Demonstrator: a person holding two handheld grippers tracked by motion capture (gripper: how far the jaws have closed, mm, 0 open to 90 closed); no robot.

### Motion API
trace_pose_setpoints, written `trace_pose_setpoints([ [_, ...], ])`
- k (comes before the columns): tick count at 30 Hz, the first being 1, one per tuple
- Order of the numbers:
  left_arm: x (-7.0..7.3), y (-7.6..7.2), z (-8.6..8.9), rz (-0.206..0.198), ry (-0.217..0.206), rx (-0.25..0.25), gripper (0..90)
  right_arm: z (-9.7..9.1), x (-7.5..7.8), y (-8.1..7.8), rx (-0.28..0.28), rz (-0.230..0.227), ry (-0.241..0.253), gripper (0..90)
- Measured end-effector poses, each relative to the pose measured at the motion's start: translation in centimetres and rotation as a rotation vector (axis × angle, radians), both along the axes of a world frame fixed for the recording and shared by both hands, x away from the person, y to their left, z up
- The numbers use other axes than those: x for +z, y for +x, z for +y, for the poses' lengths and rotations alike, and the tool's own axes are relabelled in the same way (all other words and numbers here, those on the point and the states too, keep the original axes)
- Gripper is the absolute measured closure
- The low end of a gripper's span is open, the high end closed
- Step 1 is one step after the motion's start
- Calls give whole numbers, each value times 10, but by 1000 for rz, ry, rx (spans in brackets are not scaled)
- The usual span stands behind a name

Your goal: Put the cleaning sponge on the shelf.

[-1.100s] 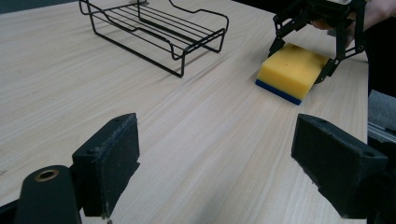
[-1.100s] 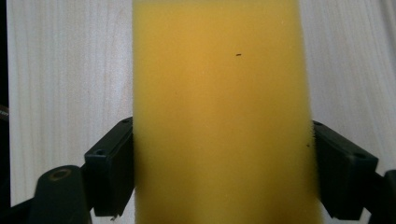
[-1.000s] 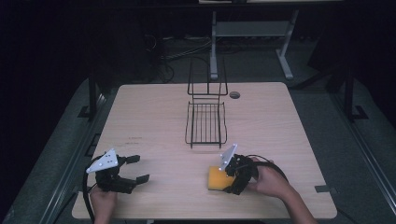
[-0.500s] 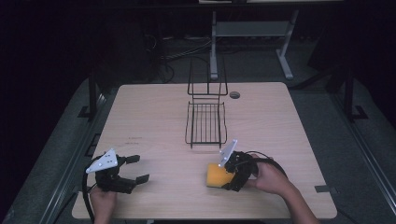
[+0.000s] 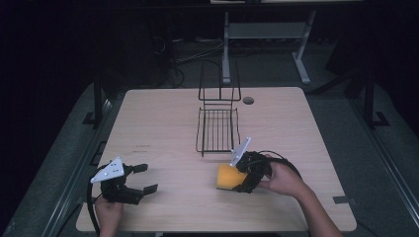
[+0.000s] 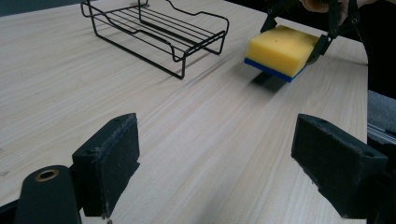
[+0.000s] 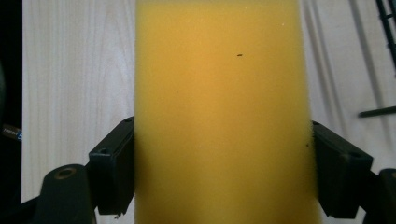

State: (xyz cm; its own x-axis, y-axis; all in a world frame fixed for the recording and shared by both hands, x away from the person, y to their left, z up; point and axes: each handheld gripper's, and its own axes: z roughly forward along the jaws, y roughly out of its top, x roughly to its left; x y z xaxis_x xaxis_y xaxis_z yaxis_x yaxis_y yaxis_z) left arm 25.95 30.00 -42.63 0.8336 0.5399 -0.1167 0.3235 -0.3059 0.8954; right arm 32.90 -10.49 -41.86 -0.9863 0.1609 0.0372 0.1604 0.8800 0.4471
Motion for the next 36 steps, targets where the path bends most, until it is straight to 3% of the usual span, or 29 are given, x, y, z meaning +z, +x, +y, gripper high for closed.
trace_pose_setpoints([
  [36, 0, 0, -1, -2, 3, 2, 146, 26, 28, 46, 20, -11, -17, 210],
])
